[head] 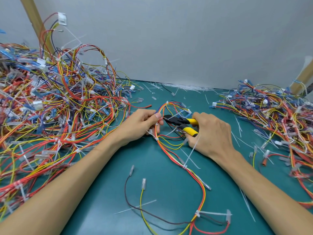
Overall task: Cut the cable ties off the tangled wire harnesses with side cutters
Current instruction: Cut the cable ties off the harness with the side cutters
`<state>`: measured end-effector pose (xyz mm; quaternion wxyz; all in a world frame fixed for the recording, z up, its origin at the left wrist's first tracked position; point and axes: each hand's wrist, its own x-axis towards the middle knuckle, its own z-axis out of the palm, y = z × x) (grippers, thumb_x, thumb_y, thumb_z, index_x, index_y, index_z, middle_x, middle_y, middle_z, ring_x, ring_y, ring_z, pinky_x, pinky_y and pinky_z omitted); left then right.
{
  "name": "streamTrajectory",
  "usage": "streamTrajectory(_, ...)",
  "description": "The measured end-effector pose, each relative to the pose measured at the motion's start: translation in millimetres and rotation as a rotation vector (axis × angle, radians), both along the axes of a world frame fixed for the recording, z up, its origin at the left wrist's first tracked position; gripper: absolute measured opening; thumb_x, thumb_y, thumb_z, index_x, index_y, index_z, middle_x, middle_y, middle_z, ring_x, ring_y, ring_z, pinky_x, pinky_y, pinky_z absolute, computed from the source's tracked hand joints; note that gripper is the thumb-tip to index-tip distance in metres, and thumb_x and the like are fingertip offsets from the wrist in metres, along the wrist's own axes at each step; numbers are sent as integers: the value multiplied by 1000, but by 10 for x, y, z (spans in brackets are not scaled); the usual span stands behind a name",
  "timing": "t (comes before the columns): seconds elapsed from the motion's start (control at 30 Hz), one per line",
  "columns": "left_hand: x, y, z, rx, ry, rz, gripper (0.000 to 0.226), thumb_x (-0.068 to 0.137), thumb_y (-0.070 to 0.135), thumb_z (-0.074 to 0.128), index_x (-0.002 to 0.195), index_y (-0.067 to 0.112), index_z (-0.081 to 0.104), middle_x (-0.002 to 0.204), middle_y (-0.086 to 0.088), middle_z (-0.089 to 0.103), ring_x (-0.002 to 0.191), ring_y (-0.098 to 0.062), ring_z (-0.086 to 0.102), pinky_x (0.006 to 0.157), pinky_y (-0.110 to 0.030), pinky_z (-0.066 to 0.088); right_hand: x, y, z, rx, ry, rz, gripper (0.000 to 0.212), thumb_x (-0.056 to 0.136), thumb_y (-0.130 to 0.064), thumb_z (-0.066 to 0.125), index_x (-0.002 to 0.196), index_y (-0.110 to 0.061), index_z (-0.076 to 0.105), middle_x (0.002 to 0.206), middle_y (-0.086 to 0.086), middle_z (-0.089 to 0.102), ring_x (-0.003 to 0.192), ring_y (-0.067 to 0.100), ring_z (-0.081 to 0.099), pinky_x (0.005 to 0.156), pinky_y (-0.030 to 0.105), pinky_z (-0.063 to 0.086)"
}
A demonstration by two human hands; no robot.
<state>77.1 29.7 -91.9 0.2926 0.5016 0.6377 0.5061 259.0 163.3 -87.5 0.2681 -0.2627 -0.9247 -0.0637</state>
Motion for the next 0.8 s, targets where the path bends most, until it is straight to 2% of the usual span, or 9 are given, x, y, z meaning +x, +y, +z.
streamTrajectory(0.13,4,1,6,-13,-18,-9,30,105,21,40,86,9,60,62,4,62,52,-7,57,54,-17,40,4,7,-8,-12,1,26,45,63,-42,74,78,-29,34,69,-5,54,71,27,54,54,27,20)
streamTrajectory(0.43,2,13,-5,-29,-19,-20,30,105,20,39,84,12,59,61,6,63,53,-6,57,59,-25,41,5,37,-4,-176,-44,61,33,68,-41,69,78,-30,39,65,-10,42,69,22,38,59,30,25)
streamTrajectory(0.63,3,14,-4,-33,-20,-25,30,105,21,39,86,10,60,60,6,63,54,-6,57,60,-27,40,19,29,-1,-161,-48,62,43,66,-39,72,67,-31,29,52,-13,32,61,29,35,59,29,24)
streamTrajectory(0.8,6,8,8,-32,-14,-25,30,105,21,39,86,11,59,61,6,63,54,-7,57,60,-25,41,10,31,6,-184,-69,34,36,58,-49,60,61,-31,29,53,-9,40,60,32,39,55,29,28)
